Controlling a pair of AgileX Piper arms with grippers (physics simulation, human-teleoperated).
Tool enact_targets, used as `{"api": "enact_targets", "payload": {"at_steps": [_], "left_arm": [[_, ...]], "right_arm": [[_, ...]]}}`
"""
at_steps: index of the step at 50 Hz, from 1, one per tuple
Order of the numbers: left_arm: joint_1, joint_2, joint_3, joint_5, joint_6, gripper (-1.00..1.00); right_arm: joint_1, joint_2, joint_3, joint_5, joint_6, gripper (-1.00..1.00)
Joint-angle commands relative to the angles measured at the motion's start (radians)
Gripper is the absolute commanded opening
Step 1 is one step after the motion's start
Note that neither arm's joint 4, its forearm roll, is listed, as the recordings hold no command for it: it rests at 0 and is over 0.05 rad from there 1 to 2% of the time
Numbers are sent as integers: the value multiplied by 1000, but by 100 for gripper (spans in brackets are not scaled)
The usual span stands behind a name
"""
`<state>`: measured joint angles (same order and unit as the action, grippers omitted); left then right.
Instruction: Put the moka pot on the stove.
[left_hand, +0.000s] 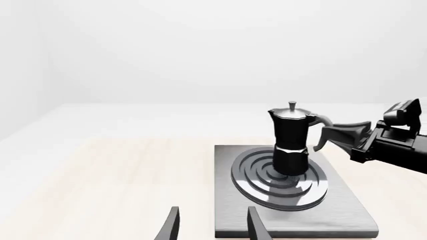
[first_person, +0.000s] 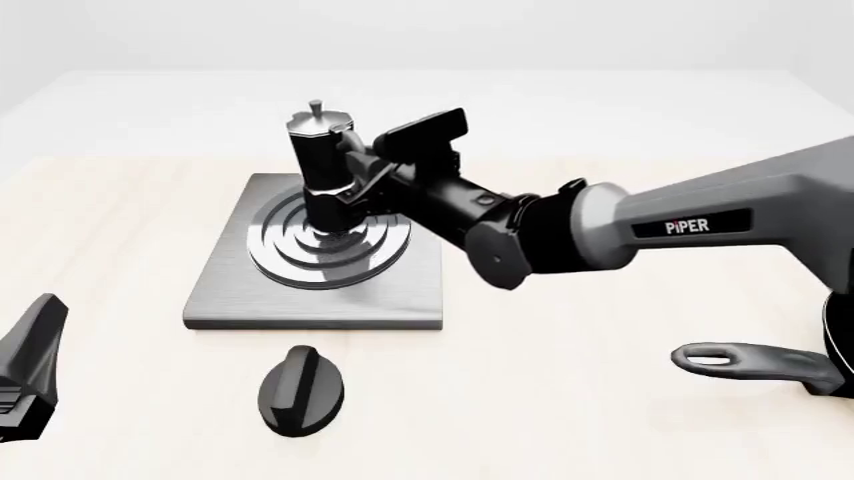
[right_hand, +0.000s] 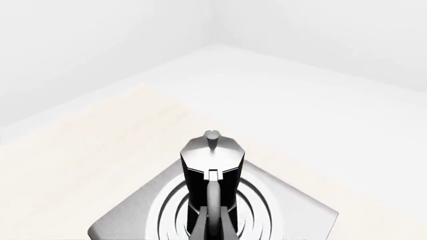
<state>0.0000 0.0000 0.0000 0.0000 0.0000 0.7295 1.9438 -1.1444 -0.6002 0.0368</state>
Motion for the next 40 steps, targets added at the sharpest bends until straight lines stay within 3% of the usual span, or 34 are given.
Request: {"api": "enact_targets", "payload": {"at_steps": [1,33,34,40], "left_arm": [[0,0,0,0,0,100],[0,0,0,0,0,100],[0,0,0,0,0,100],[0,0,0,0,0,100]], "right_arm": [[3,12,-19,-10,14,-100],[-2,72,-51,-20,27,-100],[3,79,-54,-20,33,100],[7,88,-59,-22,35,100]]}}
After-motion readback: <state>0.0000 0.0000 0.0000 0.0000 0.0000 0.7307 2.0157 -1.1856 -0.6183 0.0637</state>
